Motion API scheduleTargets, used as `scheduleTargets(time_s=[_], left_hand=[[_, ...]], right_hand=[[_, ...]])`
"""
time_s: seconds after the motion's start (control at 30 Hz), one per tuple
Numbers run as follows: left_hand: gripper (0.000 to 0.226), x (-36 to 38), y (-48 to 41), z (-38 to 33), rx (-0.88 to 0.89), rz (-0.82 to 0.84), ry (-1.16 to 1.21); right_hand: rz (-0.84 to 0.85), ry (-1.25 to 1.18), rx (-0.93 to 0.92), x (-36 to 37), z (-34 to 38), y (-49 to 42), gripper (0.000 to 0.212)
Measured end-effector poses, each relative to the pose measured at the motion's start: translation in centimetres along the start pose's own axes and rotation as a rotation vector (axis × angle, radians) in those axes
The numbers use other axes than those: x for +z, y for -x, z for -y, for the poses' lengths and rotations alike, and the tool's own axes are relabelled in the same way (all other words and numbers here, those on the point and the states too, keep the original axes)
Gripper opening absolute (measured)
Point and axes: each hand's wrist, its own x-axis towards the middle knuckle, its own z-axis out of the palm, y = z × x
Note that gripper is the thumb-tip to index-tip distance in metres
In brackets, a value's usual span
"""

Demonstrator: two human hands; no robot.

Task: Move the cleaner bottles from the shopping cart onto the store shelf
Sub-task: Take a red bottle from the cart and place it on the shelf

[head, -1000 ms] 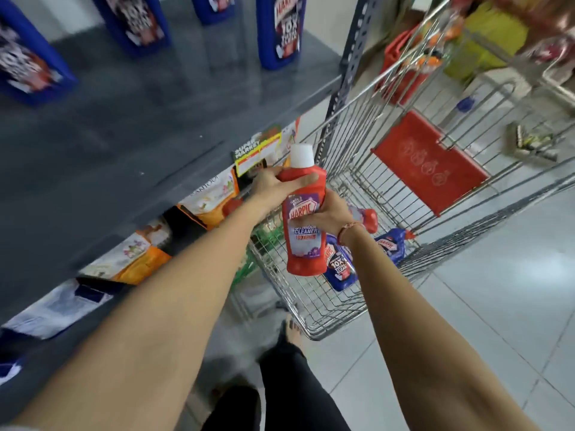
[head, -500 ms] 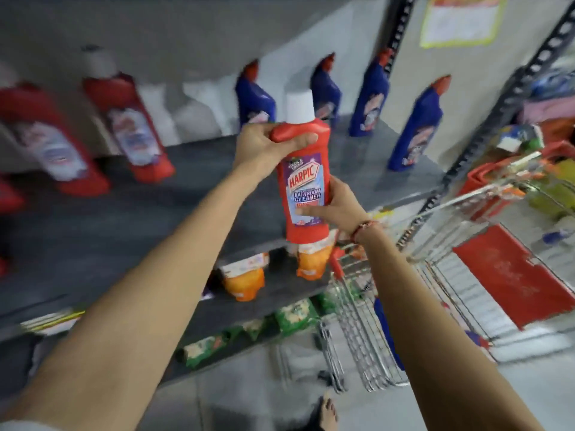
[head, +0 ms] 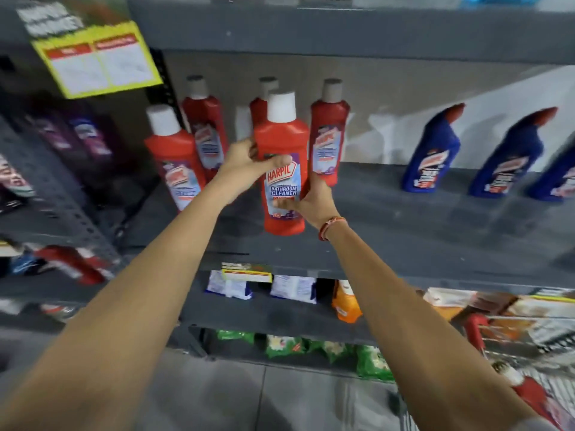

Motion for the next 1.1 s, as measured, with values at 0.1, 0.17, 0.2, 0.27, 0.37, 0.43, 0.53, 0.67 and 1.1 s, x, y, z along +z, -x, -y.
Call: scheduleTargets(time_s=[0.1, 0.17, 0.2, 0.27, 0.37, 0.43, 0.53, 0.67, 1.1], left_hand=[[0.034, -2.3, 0.4, 2.0, -0.018, -0.027, -0.016], [0.038, -3.0, 0.5, 3.0, -0.021, -0.003, -0.039], [0.039, -3.0, 0.5, 3.4, -0.024, 0.012, -0.041], [0.036, -2.7, 0.4, 3.8, -0.025, 0.031, -0.036], [0.036, -2.2, -0.2, 4.4, -0.027, 0.034, -0.01], [0.04, -2.3, -0.2, 5.4, -0.059, 0.044, 0.007], [0.05, -2.2, 0.3, 7.2, -0.109, 0.05, -0.013], [0.043, -1.9, 0.3, 7.5, -0.125, 0.011, 0.02], [0.051, 4.8, 6.2, 9.2, -0.08, -0.517, 0.079]], right_hand=[[0.026, 0.028, 0.001, 2.5, 0.0, -0.5, 0.07], [0.021, 0.028, 0.02, 3.6, -0.2, -0.6, 0.073], [0.014, 0.024, 0.028, 3.9, -0.4, -0.6, 0.073], [0.001, 0.009, 0.055, 4.3, -0.9, -0.6, 0.071], [0.007, 0.016, 0.08, 4.4, -1.3, -1.0, 0.07], [0.031, 0.069, 0.079, 4.3, -1.7, -1.2, 0.066], [0.064, 0.09, 0.116, 4.3, -2.7, -1.0, 0.065], [0.066, 0.091, 0.108, 4.4, -3.0, -0.8, 0.062], [-0.128, 0.129, 0.071, -3.4, -5.4, 2.9, 0.05]])
